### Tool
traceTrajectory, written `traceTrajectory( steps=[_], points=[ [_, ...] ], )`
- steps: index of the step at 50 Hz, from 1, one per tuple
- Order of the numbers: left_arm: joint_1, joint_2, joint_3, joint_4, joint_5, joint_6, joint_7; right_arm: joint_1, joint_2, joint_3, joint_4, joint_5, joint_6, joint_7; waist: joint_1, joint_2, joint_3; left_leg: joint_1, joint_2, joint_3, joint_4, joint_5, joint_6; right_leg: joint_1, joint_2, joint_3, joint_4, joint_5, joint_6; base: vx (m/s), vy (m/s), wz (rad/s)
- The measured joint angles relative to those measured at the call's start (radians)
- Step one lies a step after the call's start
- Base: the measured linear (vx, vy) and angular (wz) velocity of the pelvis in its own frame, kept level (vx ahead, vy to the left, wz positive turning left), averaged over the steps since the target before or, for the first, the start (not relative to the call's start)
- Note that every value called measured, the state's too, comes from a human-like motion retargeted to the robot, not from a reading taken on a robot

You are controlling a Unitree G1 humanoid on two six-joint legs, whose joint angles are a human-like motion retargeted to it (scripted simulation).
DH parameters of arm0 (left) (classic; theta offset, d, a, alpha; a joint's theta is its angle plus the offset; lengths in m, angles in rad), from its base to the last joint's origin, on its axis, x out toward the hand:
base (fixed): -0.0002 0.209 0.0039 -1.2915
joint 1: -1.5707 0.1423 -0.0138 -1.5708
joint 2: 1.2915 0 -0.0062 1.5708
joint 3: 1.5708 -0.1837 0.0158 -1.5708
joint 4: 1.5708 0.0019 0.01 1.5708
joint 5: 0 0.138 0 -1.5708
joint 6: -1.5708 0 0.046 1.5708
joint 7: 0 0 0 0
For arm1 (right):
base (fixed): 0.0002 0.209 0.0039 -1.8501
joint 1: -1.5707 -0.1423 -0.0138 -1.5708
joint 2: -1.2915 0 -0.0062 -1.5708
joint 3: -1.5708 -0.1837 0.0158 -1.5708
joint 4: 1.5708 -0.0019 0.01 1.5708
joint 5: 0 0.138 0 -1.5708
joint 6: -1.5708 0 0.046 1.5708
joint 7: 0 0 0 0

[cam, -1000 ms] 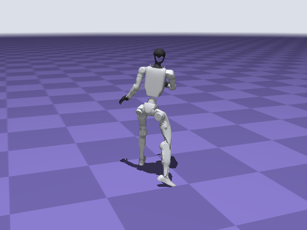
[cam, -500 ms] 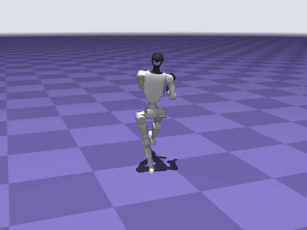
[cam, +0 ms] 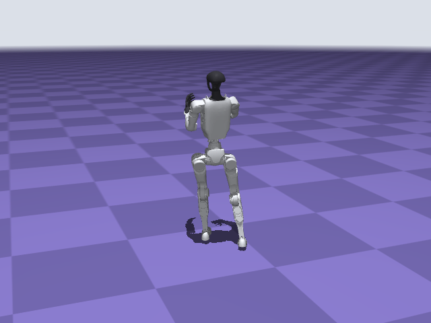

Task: Kungfu

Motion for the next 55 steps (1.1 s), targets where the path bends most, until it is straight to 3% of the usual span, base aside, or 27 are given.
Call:
traceTrajectory(
  steps=[5,7,8,9,12,15,17,21,30,35,37,41,43,46,49,52,53,55],
  points=[
    [-0.158,0.031,-0.006,-0.296,0.177,-0.350,0.348,-0.551,-0.256,0.176,-0.135,0.345,-0.082,0.314,0.275,-0.159,0.124,-0.171,0.037,0.000,0.253,-0.122,-0.046,0.308,-0.026,-0.129,-0.059,0.117,0.001,-0.34,-0.73,-0.06],
    [-0.206,0.021,-0.034,-0.370,0.260,-0.454,0.457,-0.702,-0.322,0.229,-0.204,0.456,-0.070,0.423,0.377,-0.240,0.126,-0.283,0.081,-0.004,0.361,-0.166,-0.071,0.351,0.054,-0.099,-0.138,0.200,0.107,-0.12,-0.98,-0.51],
    [-0.234,0.019,-0.049,-0.405,0.304,-0.501,0.507,-0.762,-0.348,0.232,-0.238,0.498,-0.058,0.489,0.414,-0.256,0.128,-0.335,0.135,-0.046,0.418,-0.186,-0.111,0.349,0.148,-0.087,-0.173,0.105,0.107,-0.23,-0.96,-0.44],
    [-0.255,0.014,-0.055,-0.435,0.336,-0.532,0.543,-0.802,-0.357,0.235,-0.263,0.521,-0.042,0.552,0.433,-0.267,0.126,-0.375,0.151,-0.064,0.456,-0.195,-0.124,0.351,0.174,-0.102,-0.205,0.034,0.107,-0.28,-0.64,-0.20],
    [-0.271,0.013,-0.044,-0.509,0.433,-0.579,0.627,-0.848,-0.308,0.216,-0.314,0.591,0.051,0.759,0.431,-0.262,0.134,-0.417,0.129,-0.050,0.487,-0.191,-0.109,0.355,0.106,-0.209,-0.201,-0.136,0.107,-0.34,0.02,0.04],
    [-0.253,0.035,-0.032,-0.531,0.489,-0.577,0.689,-0.808,-0.221,0.154,-0.319,0.626,0.084,0.842,0.377,-0.212,0.147,-0.412,0.135,-0.059,0.476,-0.166,-0.119,0.329,0.121,-0.202,-0.145,-0.230,0.107,-0.44,-0.04,-0.07],
    [-0.226,0.053,-0.027,-0.522,0.500,-0.564,0.709,-0.753,-0.178,0.125,-0.300,0.643,0.049,0.817,0.343,-0.189,0.130,-0.413,0.153,-0.068,0.458,-0.144,-0.135,0.331,0.133,-0.197,-0.158,-0.259,0.107,-0.39,-0.06,-0.20],
    [-0.174,0.047,-0.043,-0.501,0.487,-0.505,0.715,-0.654,-0.133,0.094,-0.243,0.647,0.002,0.750,0.284,-0.174,0.134,-0.359,0.142,-0.024,0.361,-0.083,-0.128,0.339,0.068,-0.199,-0.157,-0.301,0.090,-0.30,0.02,-0.19],
    [-0.141,0.054,-0.009,-0.491,0.410,-0.395,0.766,-0.510,0.004,-0.002,-0.162,0.547,0.060,0.719,0.156,-0.055,0.116,-0.232,0.323,0.122,0.140,-0.004,-0.150,0.221,0.027,-0.127,-0.158,-0.255,0.033,-0.43,-0.02,-1.27],
    [-0.079,0.069,0.103,-0.454,0.367,-0.378,0.768,-0.431,0.067,-0.014,-0.114,0.486,0.086,0.579,0.134,-0.023,0.115,-0.115,0.465,0.337,0.027,0.014,-0.143,0.095,-0.063,-0.111,-0.157,-0.202,0.010,-0.49,-0.07,-2.45],
    [-0.046,0.096,0.191,-0.409,0.416,-0.381,0.795,-0.389,0.073,-0.009,-0.104,0.464,0.076,0.535,0.095,0.000,0.108,-0.064,0.520,0.424,-0.023,0.027,-0.152,0.026,-0.114,-0.155,-0.110,-0.165,-0.043,-0.52,-0.09,-2.46],
    [0.018,0.179,0.346,-0.312,0.564,-0.350,0.720,-0.278,-0.016,-0.018,-0.057,0.446,0.109,0.518,-0.020,0.048,0.072,0.005,0.593,0.563,-0.098,0.057,-0.176,-0.047,-0.232,-0.351,-0.020,-0.094,-0.120,-0.42,-0.12,-1.83],
    [0.052,0.230,0.395,-0.274,0.613,-0.324,0.591,-0.200,-0.100,-0.026,-0.047,0.490,0.146,0.568,-0.120,0.069,0.045,0.029,0.611,0.600,-0.132,0.077,-0.183,-0.065,-0.262,-0.418,0.011,-0.087,-0.094,-0.22,-0.33,-0.87],
    [0.074,0.284,0.411,-0.233,0.637,-0.284,0.372,-0.051,-0.252,-0.091,-0.033,0.647,0.279,0.731,-0.262,0.073,0.020,0.072,0.619,0.639,-0.201,0.150,-0.189,-0.141,-0.229,-0.293,0.059,-0.100,-0.027,-0.21,-0.55,-0.51],
    [0.051,0.308,0.335,-0.203,0.732,-0.241,0.197,0.141,-0.407,-0.252,0.052,0.695,0.415,0.902,-0.340,0.069,0.015,0.116,0.652,0.655,-0.290,0.298,-0.186,-0.193,-0.130,-0.181,0.100,-0.172,-0.042,-0.25,-0.83,-0.44],
    [-0.023,0.279,0.175,-0.121,0.919,-0.255,0.062,0.408,-0.488,-0.523,0.235,0.515,0.461,0.987,-0.380,0.018,-0.015,0.131,0.669,0.660,-0.368,0.482,-0.138,-0.171,-0.078,-0.249,0.061,-0.207,-0.063,-0.26,-1.03,-0.24],
    [-0.047,0.252,0.113,-0.084,0.985,-0.270,0.049,0.490,-0.500,-0.606,0.307,0.409,0.451,0.969,-0.395,-0.003,-0.026,0.127,0.666,0.653,-0.369,0.491,-0.115,-0.169,-0.069,-0.270,0.043,-0.204,-0.073,-0.29,-0.89,-0.28],
    [-0.092,0.171,-0.024,-0.010,1.083,-0.295,0.067,0.624,-0.526,-0.761,0.472,0.159,0.438,0.858,-0.399,-0.030,-0.033,0.099,0.638,0.541,-0.301,0.398,-0.101,-0.163,-0.036,-0.284,-0.004,-0.186,-0.093,-0.30,-0.71,-0.56]
  ],
)
